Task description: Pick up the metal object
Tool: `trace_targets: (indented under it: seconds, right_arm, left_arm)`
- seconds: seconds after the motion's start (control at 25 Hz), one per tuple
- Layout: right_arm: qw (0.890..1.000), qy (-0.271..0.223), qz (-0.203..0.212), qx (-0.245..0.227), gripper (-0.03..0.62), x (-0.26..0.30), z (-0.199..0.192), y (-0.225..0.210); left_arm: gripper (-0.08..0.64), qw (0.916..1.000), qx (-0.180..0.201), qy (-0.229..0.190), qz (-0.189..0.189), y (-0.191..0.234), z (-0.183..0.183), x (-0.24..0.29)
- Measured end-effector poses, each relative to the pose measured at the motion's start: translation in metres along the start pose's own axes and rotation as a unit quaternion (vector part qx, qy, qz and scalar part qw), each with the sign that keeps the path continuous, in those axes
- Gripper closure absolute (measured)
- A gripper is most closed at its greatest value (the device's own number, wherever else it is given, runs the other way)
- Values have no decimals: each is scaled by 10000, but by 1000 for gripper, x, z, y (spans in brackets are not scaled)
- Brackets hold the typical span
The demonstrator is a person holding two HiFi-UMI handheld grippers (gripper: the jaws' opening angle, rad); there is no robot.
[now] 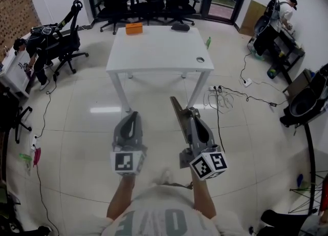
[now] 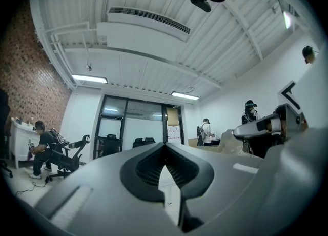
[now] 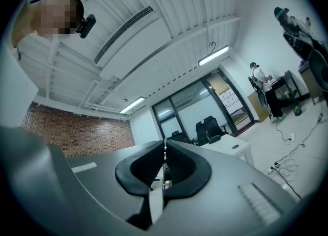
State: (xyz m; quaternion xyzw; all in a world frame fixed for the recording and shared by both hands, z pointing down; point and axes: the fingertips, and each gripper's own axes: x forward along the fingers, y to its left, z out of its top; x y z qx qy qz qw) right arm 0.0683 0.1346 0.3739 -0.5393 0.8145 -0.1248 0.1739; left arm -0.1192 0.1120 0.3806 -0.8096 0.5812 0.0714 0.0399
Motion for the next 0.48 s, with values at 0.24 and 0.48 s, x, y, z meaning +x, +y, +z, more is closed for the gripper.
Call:
trace_targets:
  seconds: [0.24, 0.48]
  right_arm:
    - [10000, 5, -55, -10, 565, -4, 5, -6]
    - [10000, -21, -84, 0, 565, -6, 6, -12]
  left_arm:
    - [560, 9999, 89, -91, -40, -4, -3, 5]
    - [560, 9999, 86, 22, -62, -9, -12, 6]
